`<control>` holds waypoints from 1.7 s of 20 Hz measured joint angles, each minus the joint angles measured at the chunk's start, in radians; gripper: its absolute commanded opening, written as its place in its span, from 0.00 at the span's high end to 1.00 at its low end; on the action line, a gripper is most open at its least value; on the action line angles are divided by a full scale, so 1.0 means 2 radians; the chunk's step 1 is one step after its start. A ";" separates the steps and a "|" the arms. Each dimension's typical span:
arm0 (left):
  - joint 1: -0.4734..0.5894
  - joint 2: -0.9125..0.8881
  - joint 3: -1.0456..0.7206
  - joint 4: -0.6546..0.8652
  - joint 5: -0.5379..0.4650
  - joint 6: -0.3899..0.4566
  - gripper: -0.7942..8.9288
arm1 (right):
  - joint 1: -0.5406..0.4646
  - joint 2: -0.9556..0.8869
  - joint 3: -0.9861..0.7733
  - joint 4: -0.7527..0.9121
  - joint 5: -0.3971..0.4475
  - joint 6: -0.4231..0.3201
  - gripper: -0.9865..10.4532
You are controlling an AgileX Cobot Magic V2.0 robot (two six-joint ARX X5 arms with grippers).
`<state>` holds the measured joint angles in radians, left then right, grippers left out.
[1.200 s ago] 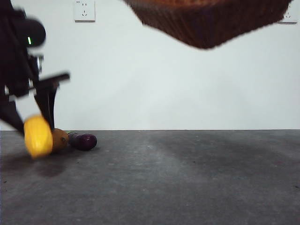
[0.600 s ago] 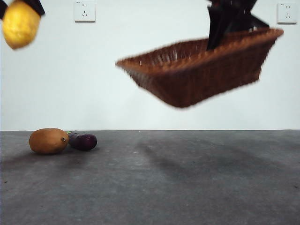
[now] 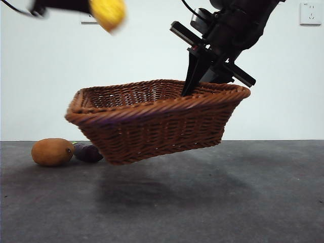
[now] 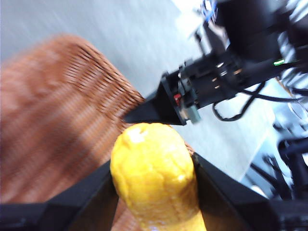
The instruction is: Help me put the vegetables on the table into the basket
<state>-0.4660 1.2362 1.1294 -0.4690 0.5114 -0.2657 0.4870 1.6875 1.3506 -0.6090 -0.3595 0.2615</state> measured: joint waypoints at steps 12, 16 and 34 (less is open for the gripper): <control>-0.042 0.178 0.000 0.073 -0.008 -0.062 0.80 | 0.005 -0.004 0.000 -0.002 0.002 0.015 0.92; -0.055 0.179 0.000 0.075 -0.007 -0.063 0.39 | 0.005 -0.014 0.000 -0.005 0.002 0.015 0.92; 0.135 -0.023 0.000 -0.061 -0.075 0.022 0.40 | -0.074 -0.090 0.000 -0.040 0.006 -0.012 0.92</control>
<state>-0.1967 1.1904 1.1294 -0.5915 0.3618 -0.2222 0.3397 1.5070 1.3506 -0.6891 -0.3485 0.2379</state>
